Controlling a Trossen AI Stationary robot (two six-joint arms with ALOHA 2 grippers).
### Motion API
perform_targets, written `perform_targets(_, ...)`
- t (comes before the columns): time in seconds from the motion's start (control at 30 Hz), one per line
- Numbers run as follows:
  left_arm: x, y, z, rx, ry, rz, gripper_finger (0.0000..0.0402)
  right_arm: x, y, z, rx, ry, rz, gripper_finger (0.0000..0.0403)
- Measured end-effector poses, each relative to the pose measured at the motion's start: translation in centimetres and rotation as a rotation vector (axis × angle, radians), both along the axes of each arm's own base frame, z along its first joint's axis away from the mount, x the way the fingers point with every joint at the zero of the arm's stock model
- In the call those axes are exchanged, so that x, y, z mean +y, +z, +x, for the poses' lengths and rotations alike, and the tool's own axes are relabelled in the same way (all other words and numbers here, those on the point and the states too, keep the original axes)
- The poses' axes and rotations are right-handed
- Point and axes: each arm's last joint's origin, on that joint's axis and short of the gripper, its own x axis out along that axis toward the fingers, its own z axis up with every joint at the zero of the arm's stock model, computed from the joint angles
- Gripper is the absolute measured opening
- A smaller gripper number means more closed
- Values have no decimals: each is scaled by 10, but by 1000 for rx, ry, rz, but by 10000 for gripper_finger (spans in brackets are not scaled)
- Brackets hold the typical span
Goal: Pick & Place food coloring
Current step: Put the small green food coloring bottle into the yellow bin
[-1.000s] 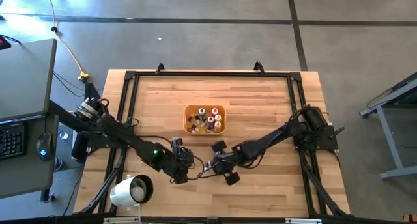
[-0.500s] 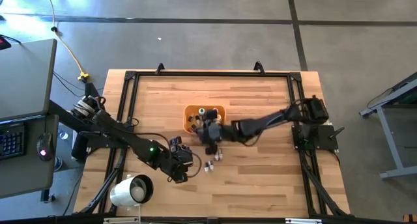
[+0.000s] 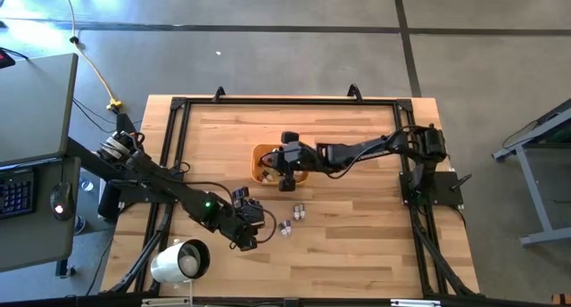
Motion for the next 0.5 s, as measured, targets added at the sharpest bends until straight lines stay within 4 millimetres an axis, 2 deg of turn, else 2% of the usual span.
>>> perform_targets(0.13, 0, 0, 0, 0, 0, 0, 184, 11, 0, 1, 3, 34, -16, 134)
perform_targets(0.23, 0, 0, 0, 0, 1, 0, 184, 27, 1, 0, 3, 74, -16, 135)
perform_targets(0.4, 0, 0, 0, -1, 19, -14, 184, 72, 6, -10, 48, 181, 7, 134)
perform_targets(0.5, 0, 0, -1, 4, 21, -20, 184, 97, -2, -21, 148, 203, 61, 134)
